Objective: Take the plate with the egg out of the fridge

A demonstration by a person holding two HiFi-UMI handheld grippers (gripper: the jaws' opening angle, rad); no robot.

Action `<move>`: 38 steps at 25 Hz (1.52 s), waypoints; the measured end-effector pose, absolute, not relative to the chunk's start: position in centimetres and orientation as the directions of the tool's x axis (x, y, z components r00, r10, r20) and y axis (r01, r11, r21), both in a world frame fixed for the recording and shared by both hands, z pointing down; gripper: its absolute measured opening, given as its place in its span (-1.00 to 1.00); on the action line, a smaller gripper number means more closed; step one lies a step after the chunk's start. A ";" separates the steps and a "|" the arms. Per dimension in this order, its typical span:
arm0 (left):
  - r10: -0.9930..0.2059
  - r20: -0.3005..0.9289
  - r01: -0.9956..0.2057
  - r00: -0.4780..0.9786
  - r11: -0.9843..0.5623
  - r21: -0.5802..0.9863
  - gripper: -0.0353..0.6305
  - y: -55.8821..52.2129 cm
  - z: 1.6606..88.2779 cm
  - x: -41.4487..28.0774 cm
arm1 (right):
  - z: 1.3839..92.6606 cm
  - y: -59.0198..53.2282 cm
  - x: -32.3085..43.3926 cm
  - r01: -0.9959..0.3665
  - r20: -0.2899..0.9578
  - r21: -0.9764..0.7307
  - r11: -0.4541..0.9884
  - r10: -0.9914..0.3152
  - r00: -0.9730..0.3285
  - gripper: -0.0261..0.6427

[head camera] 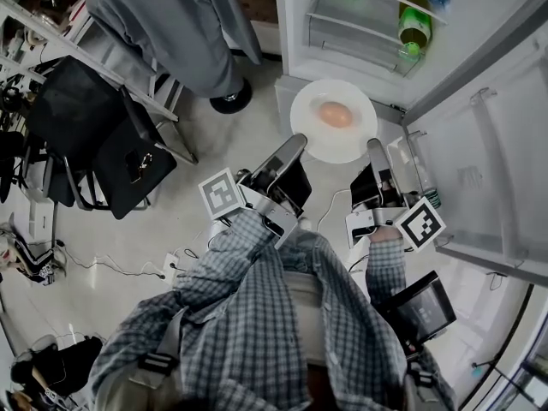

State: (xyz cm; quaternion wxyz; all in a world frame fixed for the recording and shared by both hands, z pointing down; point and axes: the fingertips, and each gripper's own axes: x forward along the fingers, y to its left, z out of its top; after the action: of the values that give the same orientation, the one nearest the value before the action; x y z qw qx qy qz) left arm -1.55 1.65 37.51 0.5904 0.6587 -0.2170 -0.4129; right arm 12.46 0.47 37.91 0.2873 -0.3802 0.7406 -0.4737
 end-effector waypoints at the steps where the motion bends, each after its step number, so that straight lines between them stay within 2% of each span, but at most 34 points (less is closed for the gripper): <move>1: -0.773 -0.286 0.197 0.567 -0.210 0.958 -0.79 1.7 37.4 -1.8 | 37.9 0.5 12.3 -0.286 -0.067 -0.922 0.260 -0.836 -0.544 -0.81; 38: -0.727 -0.298 0.256 0.618 -0.173 0.951 -0.79 -1.9 38.1 -3.9 | 37.9 -1.9 10.2 -0.311 -0.055 -0.925 0.216 -0.889 -0.455 -0.81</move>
State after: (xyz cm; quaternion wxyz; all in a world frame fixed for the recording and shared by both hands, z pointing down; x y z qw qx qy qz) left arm -3.94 -1.94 38.14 0.6172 0.6542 -0.1803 -0.3982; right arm 10.25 -1.89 37.94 0.3107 -0.4194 0.7152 -0.4648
